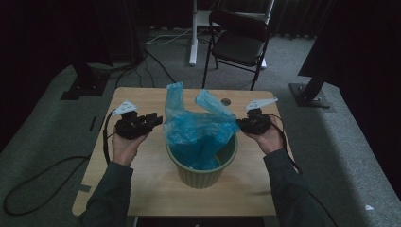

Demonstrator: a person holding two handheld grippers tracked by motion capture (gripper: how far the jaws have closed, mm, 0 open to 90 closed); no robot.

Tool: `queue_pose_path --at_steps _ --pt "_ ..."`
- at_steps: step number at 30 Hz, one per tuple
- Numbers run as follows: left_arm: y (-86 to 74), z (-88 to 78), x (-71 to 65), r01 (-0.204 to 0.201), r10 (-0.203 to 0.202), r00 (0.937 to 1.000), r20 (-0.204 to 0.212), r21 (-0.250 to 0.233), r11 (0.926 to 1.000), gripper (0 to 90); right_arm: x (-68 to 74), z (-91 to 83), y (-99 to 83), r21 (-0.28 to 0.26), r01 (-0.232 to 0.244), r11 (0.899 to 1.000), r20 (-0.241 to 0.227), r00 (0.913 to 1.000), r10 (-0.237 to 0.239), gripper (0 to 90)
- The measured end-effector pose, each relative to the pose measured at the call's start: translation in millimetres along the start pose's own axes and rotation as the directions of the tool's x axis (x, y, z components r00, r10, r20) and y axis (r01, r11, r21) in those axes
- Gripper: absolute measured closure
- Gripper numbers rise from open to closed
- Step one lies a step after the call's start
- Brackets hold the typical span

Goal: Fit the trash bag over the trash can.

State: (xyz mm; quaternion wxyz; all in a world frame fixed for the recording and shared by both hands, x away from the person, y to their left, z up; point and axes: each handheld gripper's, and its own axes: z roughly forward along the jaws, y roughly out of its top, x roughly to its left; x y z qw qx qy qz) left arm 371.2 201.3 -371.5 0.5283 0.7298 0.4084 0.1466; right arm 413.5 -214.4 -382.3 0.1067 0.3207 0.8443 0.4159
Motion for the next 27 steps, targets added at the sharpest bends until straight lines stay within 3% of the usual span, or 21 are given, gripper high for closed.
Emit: queue_pose_path --at_steps 5,9,13,15,23,27 --pt "9.4 13.1 -3.9 0.010 -0.011 0.9977 0.067 0.013 0.9999 51.4 0.5 0.5 0.0 -0.002 0.001 1.000 -0.002 1.0000 -0.001 85.0" --pt "9.7 31.9 -6.6 0.013 -0.021 0.9946 0.101 0.075 0.9971 47.4 1.4 1.7 0.1 0.002 0.002 1.000 -0.007 1.0000 -0.002 85.2" --pt "4.7 33.2 -10.7 -0.002 -0.005 0.9964 0.085 0.080 0.9968 76.3 3.2 3.1 -1.7 0.009 0.007 1.000 -0.013 0.9999 -0.007 86.7" --pt "1.8 28.0 -11.1 0.000 -0.006 0.9968 0.079 0.067 0.9978 84.6 3.5 3.3 -3.6 0.013 0.010 1.000 -0.013 0.9999 -0.009 87.8" --pt "-14.4 -0.3 -19.5 0.000 -0.003 0.9977 0.068 0.040 0.9992 89.5 8.6 0.4 -9.8 0.029 0.020 0.999 -0.028 0.9994 -0.019 89.8" --pt "-20.8 -5.5 -24.4 -0.003 -0.001 0.9970 0.077 0.048 0.9989 89.4 12.1 -2.3 -11.9 0.033 0.030 0.999 -0.040 0.9988 -0.029 89.9"
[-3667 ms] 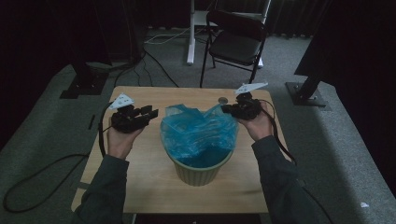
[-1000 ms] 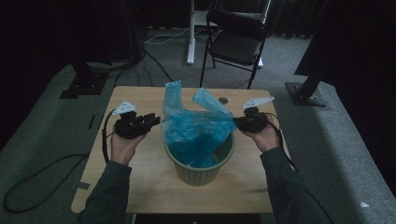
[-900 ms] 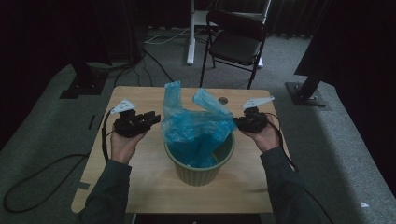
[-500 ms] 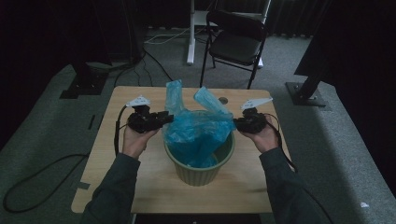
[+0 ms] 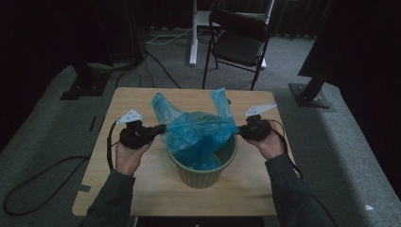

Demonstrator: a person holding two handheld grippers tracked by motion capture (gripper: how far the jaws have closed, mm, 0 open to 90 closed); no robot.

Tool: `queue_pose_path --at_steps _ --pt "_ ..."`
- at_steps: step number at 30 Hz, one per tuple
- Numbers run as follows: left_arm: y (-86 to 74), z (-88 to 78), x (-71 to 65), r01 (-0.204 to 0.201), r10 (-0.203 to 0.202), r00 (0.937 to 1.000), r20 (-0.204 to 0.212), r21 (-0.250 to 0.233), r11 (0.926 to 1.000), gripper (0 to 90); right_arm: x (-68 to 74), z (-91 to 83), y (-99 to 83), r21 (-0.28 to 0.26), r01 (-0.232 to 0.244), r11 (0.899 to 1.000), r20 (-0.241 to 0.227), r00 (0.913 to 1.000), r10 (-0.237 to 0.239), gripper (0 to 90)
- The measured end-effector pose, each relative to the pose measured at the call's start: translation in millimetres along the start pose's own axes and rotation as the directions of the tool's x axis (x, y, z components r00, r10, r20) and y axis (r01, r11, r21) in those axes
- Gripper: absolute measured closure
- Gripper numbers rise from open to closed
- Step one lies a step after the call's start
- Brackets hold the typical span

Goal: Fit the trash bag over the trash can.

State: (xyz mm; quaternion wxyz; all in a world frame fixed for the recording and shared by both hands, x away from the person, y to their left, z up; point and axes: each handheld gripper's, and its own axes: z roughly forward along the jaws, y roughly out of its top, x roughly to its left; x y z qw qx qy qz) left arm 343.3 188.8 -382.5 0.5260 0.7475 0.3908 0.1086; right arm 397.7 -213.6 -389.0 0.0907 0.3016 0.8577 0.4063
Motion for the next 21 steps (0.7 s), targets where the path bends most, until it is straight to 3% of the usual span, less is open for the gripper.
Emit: queue_pose_path --at_steps 5,12,21 --pt "-9.3 -3.6 -5.2 0.016 -0.016 0.9998 0.013 -0.005 0.9999 89.4 3.2 -4.2 -4.2 0.008 0.009 1.000 -0.009 0.9999 -0.009 90.0" --pt "-21.1 -11.6 -17.0 0.000 0.000 0.9999 0.015 0.010 1.0000 89.4 7.2 -9.8 -13.2 0.006 0.000 1.000 -0.041 0.9992 0.000 89.9" --pt "-29.0 -15.5 -22.5 -0.001 0.001 0.9998 0.021 0.022 0.9998 89.4 14.2 -13.9 -17.7 0.003 0.007 1.000 -0.059 0.9982 -0.007 89.9"
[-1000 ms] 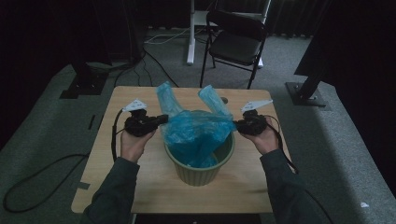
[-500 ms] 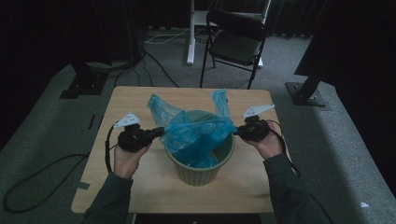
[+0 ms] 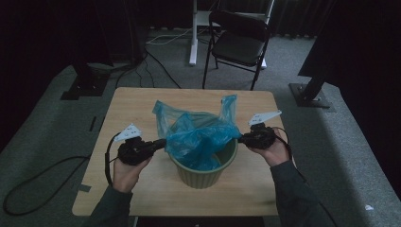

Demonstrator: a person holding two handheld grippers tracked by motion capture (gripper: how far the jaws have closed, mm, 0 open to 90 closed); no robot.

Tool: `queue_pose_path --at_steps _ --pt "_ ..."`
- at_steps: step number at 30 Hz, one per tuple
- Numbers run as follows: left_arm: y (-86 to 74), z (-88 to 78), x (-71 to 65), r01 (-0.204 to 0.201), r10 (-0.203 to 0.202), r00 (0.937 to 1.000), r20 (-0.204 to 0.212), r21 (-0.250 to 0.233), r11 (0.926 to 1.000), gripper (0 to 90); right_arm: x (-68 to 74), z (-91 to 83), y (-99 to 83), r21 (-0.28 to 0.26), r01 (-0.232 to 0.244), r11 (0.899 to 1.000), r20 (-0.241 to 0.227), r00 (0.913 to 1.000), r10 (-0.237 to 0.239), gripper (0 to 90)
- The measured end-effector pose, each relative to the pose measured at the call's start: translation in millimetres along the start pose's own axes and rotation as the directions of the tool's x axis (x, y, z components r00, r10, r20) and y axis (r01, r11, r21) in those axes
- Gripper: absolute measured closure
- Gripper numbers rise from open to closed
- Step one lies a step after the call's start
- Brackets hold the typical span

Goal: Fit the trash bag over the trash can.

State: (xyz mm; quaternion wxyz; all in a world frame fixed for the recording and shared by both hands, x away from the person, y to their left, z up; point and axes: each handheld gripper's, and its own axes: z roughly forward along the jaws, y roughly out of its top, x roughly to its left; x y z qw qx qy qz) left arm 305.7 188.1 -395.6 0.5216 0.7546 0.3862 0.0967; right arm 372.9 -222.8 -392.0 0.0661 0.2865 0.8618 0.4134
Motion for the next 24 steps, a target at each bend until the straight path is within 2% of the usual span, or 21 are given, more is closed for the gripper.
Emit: queue_pose_path --at_steps 13,17,20,24 --pt "-19.8 -6.2 -17.7 -0.007 0.006 0.9990 0.044 0.031 0.9995 89.4 8.6 -11.0 -10.4 0.006 0.016 1.000 -0.012 0.9998 -0.016 89.9" --pt "-23.5 1.0 -22.4 -0.015 0.011 0.9978 0.065 0.060 0.9981 89.4 10.9 -11.9 -12.1 0.002 0.015 1.000 -0.014 0.9998 -0.015 89.9" --pt "-21.9 3.9 -20.7 -0.006 0.003 0.9986 0.052 0.054 0.9985 89.4 10.8 -9.3 -9.3 0.006 0.012 1.000 0.012 0.9999 -0.012 90.0" --pt "-17.5 6.3 -13.8 0.001 -0.002 0.9996 0.027 0.051 0.9987 89.4 9.3 -5.6 -6.0 0.004 0.005 1.000 0.016 0.9999 -0.005 90.0"
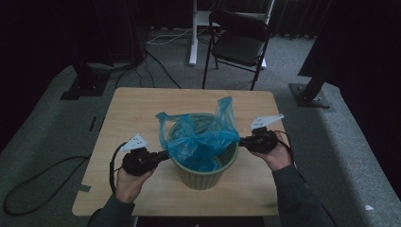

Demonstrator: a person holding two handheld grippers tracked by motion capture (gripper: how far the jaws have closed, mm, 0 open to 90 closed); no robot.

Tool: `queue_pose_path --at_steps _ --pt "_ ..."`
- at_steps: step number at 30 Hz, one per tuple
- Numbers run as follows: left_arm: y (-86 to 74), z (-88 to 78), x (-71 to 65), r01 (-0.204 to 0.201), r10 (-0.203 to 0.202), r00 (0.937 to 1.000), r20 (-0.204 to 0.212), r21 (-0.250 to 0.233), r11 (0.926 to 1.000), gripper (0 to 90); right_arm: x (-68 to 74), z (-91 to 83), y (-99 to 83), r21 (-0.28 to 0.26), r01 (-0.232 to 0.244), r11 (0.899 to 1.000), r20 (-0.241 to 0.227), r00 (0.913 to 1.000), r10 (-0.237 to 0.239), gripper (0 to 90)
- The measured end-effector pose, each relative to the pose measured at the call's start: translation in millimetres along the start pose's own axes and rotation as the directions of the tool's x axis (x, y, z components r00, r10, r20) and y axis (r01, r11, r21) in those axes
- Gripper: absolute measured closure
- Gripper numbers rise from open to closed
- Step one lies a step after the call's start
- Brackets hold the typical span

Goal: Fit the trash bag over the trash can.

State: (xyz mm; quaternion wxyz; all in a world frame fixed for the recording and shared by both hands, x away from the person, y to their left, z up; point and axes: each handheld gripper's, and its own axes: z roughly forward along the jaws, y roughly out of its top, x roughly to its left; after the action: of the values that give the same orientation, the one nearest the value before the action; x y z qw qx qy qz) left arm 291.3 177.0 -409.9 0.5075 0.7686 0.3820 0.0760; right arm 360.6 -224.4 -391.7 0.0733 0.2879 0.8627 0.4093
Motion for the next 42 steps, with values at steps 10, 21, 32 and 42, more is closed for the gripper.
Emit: queue_pose_path --at_steps 10,21,32,42 --pt "9.1 8.7 24.2 0.043 -0.045 0.9982 -0.039 -0.040 0.9983 89.0 -11.7 13.2 16.7 -0.002 -0.041 0.999 0.067 0.9969 0.041 77.9" --pt "8.8 6.3 21.1 0.032 -0.033 0.9987 -0.039 -0.033 0.9990 87.4 -14.5 -26.5 21.9 -0.127 -0.080 0.989 0.107 0.9898 0.094 67.5" --pt "8.5 6.0 20.0 0.028 -0.029 0.9989 -0.036 -0.032 0.9991 86.8 5.1 -27.8 43.1 -0.213 -0.064 0.975 -0.021 0.9979 0.061 62.6" --pt "8.0 5.2 17.8 0.011 -0.012 0.9989 -0.044 -0.023 0.9997 86.7 6.1 -18.9 33.6 -0.116 -0.038 0.992 -0.042 0.9986 0.033 89.2"
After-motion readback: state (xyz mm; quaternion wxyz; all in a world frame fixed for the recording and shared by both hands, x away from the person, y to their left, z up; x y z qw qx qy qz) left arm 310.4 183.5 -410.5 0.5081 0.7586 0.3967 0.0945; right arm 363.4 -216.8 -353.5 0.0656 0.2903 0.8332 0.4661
